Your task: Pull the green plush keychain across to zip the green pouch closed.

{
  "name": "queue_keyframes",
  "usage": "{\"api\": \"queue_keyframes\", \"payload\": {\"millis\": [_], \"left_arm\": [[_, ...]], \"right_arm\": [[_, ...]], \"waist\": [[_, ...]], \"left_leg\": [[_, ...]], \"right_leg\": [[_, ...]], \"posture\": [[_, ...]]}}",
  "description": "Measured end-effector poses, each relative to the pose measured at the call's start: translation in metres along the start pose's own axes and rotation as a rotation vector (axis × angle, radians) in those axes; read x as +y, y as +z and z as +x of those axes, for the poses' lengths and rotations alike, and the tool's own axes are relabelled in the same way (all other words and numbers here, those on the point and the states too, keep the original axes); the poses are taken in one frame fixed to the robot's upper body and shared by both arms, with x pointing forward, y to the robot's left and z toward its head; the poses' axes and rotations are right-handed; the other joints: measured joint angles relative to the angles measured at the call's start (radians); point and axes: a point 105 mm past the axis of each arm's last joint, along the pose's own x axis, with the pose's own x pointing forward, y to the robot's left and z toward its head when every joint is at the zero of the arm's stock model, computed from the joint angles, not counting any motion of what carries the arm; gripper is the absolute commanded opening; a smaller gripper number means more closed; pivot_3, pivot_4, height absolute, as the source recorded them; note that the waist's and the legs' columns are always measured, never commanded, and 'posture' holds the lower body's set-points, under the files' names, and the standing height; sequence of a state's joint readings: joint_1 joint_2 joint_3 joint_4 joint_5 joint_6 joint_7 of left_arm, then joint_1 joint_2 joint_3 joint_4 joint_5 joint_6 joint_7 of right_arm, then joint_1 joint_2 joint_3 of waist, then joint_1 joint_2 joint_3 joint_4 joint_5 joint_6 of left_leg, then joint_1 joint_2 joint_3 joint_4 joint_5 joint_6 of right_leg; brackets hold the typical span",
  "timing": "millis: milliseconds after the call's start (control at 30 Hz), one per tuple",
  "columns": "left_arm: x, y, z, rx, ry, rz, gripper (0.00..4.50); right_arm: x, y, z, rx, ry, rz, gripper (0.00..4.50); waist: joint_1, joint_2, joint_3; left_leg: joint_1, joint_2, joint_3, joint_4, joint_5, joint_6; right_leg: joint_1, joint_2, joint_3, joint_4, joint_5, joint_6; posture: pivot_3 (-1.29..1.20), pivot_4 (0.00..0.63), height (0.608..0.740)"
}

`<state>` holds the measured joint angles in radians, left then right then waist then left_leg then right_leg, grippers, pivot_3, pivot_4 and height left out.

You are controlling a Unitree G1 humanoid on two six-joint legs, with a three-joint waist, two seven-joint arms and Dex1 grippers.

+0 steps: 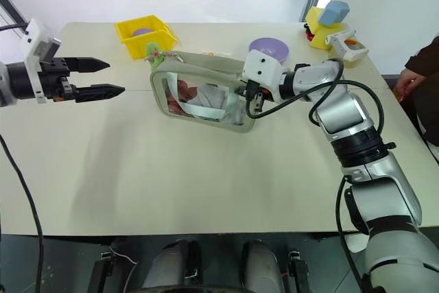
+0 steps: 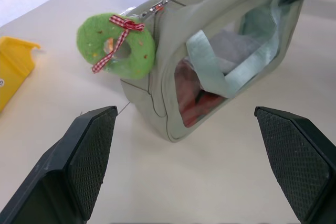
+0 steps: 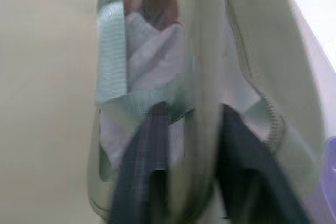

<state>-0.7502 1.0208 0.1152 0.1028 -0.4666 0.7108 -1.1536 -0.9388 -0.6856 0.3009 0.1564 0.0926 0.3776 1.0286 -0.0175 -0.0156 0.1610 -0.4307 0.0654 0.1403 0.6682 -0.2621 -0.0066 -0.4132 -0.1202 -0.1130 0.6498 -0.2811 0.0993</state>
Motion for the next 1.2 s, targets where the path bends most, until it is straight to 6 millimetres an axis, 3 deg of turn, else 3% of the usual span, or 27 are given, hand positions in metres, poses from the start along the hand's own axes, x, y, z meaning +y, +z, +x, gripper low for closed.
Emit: {"api": "queue_keyframes", "payload": {"millis": [100,233,300,367,567,967,1067,1100,1200], "left_arm": [[0.001,-0.004,-0.004,0.002,0.012,-0.012,4.50],[0.000,-0.004,-0.005,0.004,0.013,-0.006,4.50],[-0.001,-0.003,-0.004,0.003,0.011,-0.001,4.50],[-0.001,-0.002,-0.004,0.002,0.011,0.001,4.50],[-0.003,0.000,-0.004,-0.002,0.006,0.013,4.50],[-0.005,-0.002,-0.008,-0.008,0.027,0.005,4.50],[-0.005,-0.003,-0.009,-0.008,0.033,0.003,4.50],[-0.004,-0.003,-0.009,-0.007,0.035,0.004,4.50],[-0.004,-0.002,-0.010,-0.005,0.041,0.005,4.50]], "right_arm": [[-0.011,0.014,-0.009,-0.035,-0.005,0.061,1.59],[-0.033,0.060,-0.025,-0.136,-0.045,0.070,1.59],[-0.033,0.078,-0.022,-0.183,-0.035,0.070,1.59],[-0.026,0.085,-0.009,-0.199,-0.006,0.095,1.59],[-0.009,0.077,0.026,-0.129,0.040,0.104,1.59],[-0.004,0.058,0.038,-0.040,0.052,0.062,1.59],[-0.001,0.060,0.040,-0.053,0.069,0.056,0.70],[-0.001,0.060,0.041,-0.058,0.071,0.056,0.20],[-0.001,0.061,0.042,-0.075,0.082,0.050,0.09]], "waist": [[0.002,0.000,0.000],[0.001,0.000,0.000],[0.000,0.000,0.000],[0.000,0.000,0.000],[0.006,0.000,0.000],[-0.002,0.000,0.000],[-0.001,0.000,0.000],[-0.001,0.000,0.000],[-0.002,0.000,0.000]], "left_leg": [[0.000,0.000,0.000,0.000,0.000,0.000],[0.000,0.000,0.000,0.000,0.000,0.000],[0.000,0.000,0.000,0.000,0.000,0.000],[0.000,0.000,0.000,0.000,0.000,0.000],[-0.001,0.000,0.000,0.000,0.000,0.000],[-0.001,0.000,0.000,0.000,0.000,0.000],[-0.001,0.000,0.000,0.000,0.000,0.000],[-0.001,0.000,0.000,0.000,0.000,0.000],[-0.001,0.000,0.000,0.000,0.000,0.000]], "right_leg": [[0.000,0.000,0.000,0.000,0.000,0.000],[0.000,0.000,0.000,0.000,0.000,0.000],[0.000,0.000,0.000,0.000,0.000,0.000],[0.000,0.000,0.000,0.000,0.000,0.000],[0.000,0.000,0.000,0.000,0.000,0.000],[-0.001,0.000,0.000,0.001,0.000,0.000],[-0.001,0.000,0.000,0.001,0.000,0.000],[-0.001,0.000,0.000,0.001,0.000,0.000],[-0.001,0.000,0.000,0.001,0.000,0.000]], "posture": [[0.00,0.150,0.739],[0.00,0.150,0.739],[0.00,0.150,0.739],[0.00,0.150,0.739],[0.00,0.150,0.739],[0.00,0.150,0.739],[0.00,0.150,0.739],[0.00,0.150,0.739],[0.00,0.150,0.739]]}}
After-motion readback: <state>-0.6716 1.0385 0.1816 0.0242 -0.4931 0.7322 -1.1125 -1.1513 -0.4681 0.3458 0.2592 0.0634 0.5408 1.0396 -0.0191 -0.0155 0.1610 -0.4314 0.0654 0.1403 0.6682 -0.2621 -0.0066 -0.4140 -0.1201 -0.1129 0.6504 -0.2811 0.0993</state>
